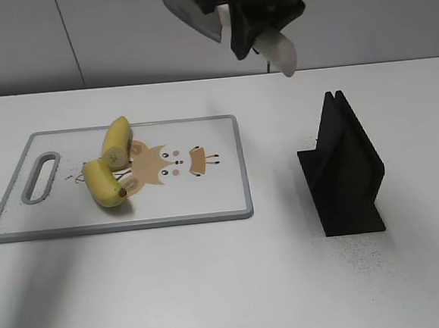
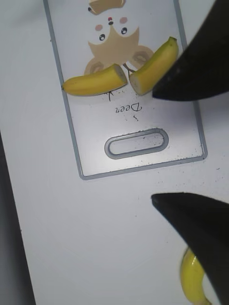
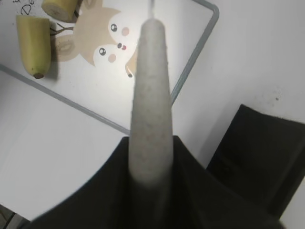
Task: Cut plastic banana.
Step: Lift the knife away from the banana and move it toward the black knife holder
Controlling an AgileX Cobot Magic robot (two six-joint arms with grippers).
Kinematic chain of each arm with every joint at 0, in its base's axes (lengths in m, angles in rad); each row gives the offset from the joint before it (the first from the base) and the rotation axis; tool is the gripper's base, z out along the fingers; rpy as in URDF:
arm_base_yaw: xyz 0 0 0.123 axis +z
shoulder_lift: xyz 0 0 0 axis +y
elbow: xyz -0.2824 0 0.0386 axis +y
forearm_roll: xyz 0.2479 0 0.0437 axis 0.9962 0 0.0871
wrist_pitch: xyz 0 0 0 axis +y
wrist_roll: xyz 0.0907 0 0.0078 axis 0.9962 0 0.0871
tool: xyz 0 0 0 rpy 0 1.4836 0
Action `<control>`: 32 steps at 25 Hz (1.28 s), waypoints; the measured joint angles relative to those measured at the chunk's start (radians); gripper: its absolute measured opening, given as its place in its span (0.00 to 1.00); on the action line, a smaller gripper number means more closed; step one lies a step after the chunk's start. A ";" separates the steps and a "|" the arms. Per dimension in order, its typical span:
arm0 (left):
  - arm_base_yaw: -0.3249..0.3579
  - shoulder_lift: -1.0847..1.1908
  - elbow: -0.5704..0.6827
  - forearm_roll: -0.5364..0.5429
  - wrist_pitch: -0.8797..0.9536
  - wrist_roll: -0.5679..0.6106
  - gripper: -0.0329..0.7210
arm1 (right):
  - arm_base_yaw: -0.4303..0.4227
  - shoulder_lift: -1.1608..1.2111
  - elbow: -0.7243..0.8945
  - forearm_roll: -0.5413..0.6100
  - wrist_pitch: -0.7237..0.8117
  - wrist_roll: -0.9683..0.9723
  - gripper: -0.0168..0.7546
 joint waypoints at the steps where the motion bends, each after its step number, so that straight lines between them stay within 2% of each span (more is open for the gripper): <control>1: 0.000 -0.025 0.016 -0.001 -0.001 0.000 0.82 | 0.000 -0.027 0.029 0.000 0.000 0.013 0.23; 5: 0.000 -0.145 0.137 0.000 -0.001 -0.001 0.82 | 0.000 -0.135 0.130 -0.013 0.000 0.069 0.23; 12: 0.000 -0.406 0.432 0.001 0.005 -0.002 0.82 | 0.000 -0.280 0.331 -0.038 -0.004 0.164 0.23; 20: 0.000 -0.698 0.634 0.000 0.004 -0.018 0.82 | -0.032 -0.421 0.560 -0.080 -0.075 0.224 0.23; 27: 0.000 -1.003 0.805 0.000 0.006 -0.030 0.82 | -0.142 -0.498 0.646 -0.087 -0.099 0.229 0.23; 32: 0.000 -1.216 0.873 -0.001 0.007 -0.033 0.82 | -0.153 -0.501 0.703 -0.098 -0.136 0.229 0.23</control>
